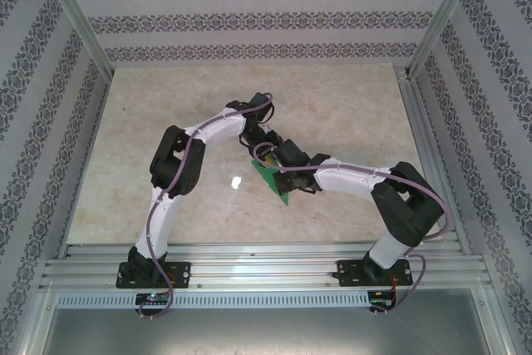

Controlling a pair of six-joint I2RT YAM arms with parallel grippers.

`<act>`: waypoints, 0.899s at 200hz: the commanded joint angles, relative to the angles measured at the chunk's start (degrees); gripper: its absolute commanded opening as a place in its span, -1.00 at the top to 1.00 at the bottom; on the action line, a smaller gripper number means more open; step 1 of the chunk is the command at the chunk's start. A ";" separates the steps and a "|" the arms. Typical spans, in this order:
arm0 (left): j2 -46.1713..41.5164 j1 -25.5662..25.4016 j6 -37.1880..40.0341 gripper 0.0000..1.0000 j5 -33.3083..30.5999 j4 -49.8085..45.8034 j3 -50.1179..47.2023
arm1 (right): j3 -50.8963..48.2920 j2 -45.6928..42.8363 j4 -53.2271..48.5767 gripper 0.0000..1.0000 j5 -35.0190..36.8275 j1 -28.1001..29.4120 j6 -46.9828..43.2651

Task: Fold a paper plane with a square sheet of paper (fold left side to right side)
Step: Fold the wing for the fifth time at the center of the table.

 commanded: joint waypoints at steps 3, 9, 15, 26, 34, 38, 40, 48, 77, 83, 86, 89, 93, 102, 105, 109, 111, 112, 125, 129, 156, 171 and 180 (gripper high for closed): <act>1.05 -0.65 1.49 0.18 0.69 -2.24 1.40 | 2.04 0.91 -0.92 0.97 1.10 0.55 -0.79; 1.14 -0.65 1.61 0.23 0.80 -2.16 1.40 | 2.08 1.04 -0.93 0.97 1.10 0.55 -0.68; 1.00 -0.70 1.75 0.28 0.91 -2.24 1.40 | 2.09 1.08 -0.96 0.97 1.15 0.55 -0.70; 0.99 -0.65 2.04 0.40 1.03 -2.37 1.40 | 2.10 1.08 -0.94 0.96 1.19 0.55 -0.70; 0.94 -0.65 2.30 0.48 1.12 -2.42 1.39 | 2.11 1.17 -0.95 0.96 1.29 0.57 -0.70; 0.93 -0.65 2.41 0.52 1.21 -2.46 1.35 | 2.11 1.21 -0.93 0.96 1.25 0.55 -0.70; 0.95 -0.65 2.43 0.55 1.30 -2.47 1.39 | 2.08 1.18 -0.94 0.96 1.24 0.55 -0.70; 0.85 -0.65 2.84 0.63 1.44 -2.47 1.35 | 2.05 1.15 -0.92 0.95 1.24 0.56 -0.70; 0.61 -0.67 3.47 0.88 1.41 -3.05 1.34 | 2.15 1.28 -1.08 0.94 1.17 0.56 -0.78; 0.53 -0.65 3.63 0.90 1.34 -3.04 1.30 | 2.26 1.26 -1.09 0.93 1.15 0.59 -0.70; 0.55 -0.67 3.75 0.91 1.32 -3.06 1.28 | 2.28 1.26 -1.08 0.92 1.13 0.55 -0.76; 0.48 -0.66 3.78 0.92 1.32 -3.09 1.24 | 2.30 1.32 -1.09 0.92 1.14 0.55 -0.73; 0.39 -0.67 3.86 0.93 1.30 -3.15 1.22 | 2.28 1.34 -1.14 0.92 1.15 0.57 -0.70; 0.29 -0.65 4.09 0.97 1.11 -3.22 1.22 | 2.25 1.26 -1.16 0.90 1.09 0.55 -0.70; 0.25 -0.65 4.16 0.98 1.11 -3.29 1.22 | 2.27 1.26 -1.24 0.90 1.06 0.55 -0.70; 0.20 -0.65 4.25 1.00 1.08 -3.28 1.15 | 2.25 1.23 -1.31 0.89 1.14 0.56 -0.70; 0.18 -0.65 4.21 1.00 1.09 -3.33 1.09 | 2.27 1.16 -1.34 0.89 1.10 0.55 -0.70; 0.14 -0.65 4.28 1.00 1.12 -3.38 1.11 | 2.25 1.17 -1.35 0.88 1.08 0.55 -0.70; 0.11 -0.67 4.43 1.00 1.31 -3.34 0.98 | 2.09 0.65 -1.36 0.79 0.64 0.53 -0.68; 0.00 -0.65 4.44 1.00 1.31 -3.27 0.94 | 2.10 0.49 -1.36 0.74 0.40 0.50 -0.69; -0.72 -0.65 4.86 1.00 1.63 -2.26 -0.05 | 0.73 -3.40 -1.19 0.35 -1.73 0.36 -0.57; -1.33 -0.71 6.15 1.00 1.59 -1.45 -0.61 | -0.92 -6.99 -0.89 0.16 -4.04 -0.36 -0.31; -1.76 -0.71 7.23 1.00 1.29 -1.34 -0.86 | -2.32 -9.46 -0.38 0.05 -5.99 -1.32 0.02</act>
